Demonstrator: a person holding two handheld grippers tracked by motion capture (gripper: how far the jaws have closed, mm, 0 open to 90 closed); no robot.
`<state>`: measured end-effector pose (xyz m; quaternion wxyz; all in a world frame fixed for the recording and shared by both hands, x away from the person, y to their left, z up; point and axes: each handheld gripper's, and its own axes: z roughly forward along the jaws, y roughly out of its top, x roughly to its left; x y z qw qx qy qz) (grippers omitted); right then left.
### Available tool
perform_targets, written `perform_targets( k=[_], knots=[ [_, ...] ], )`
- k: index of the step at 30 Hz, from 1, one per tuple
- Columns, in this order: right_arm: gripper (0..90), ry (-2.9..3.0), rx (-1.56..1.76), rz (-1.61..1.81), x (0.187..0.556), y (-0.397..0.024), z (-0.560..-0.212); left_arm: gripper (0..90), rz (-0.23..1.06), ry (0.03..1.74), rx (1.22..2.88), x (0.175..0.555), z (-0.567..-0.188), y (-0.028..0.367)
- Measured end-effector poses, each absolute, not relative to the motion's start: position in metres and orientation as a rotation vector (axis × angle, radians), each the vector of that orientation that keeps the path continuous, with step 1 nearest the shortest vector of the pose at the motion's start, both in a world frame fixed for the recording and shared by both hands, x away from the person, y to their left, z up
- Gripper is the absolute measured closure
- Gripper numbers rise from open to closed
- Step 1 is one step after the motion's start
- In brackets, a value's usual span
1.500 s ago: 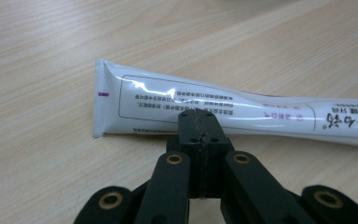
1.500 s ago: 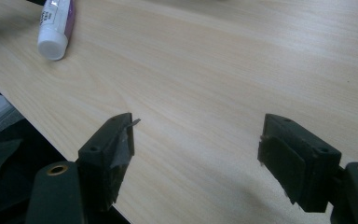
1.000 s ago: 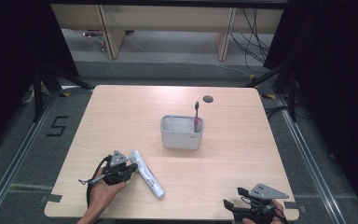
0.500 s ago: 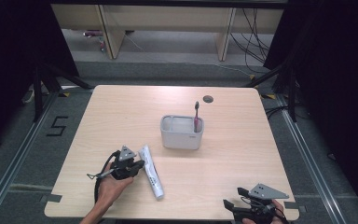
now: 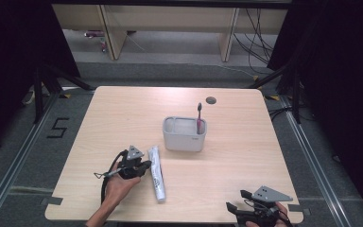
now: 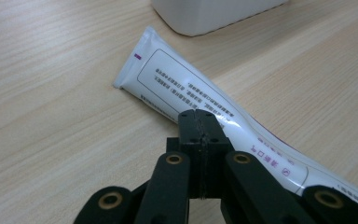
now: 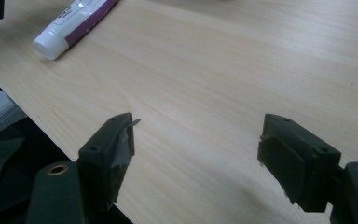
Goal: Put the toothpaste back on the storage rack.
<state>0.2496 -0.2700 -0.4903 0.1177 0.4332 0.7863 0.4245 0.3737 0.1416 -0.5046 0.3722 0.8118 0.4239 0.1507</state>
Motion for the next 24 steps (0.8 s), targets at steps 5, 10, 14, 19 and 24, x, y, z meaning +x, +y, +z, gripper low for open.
perform_targets(
  k=[5, 10, 14, 19, 24],
  knots=[
    [26.8, 2.304, 1.249, 1.229, 0.250, -0.271, -0.490, 89.6, 0.361, 1.082, 2.086, 0.375, -0.505, 0.139],
    [26.8, 2.300, 1.257, 1.245, 0.250, -0.270, -0.491, 86.7, 0.346, 1.093, 2.081, 0.374, -0.504, 0.141],
    [26.8, 2.303, 1.268, 1.241, 0.249, -0.270, -0.490, 83.3, 0.339, 1.107, 2.096, 0.374, -0.502, 0.141],
    [26.8, 2.294, 1.260, 1.241, 0.250, -0.270, -0.491, 76.0, 0.273, 1.143, 2.090, 0.375, -0.498, 0.145],
    [26.8, 2.303, 1.266, 1.237, 0.249, -0.270, -0.490, 64.3, 0.240, 1.193, 2.066, 0.376, -0.491, 0.149]
  ],
)
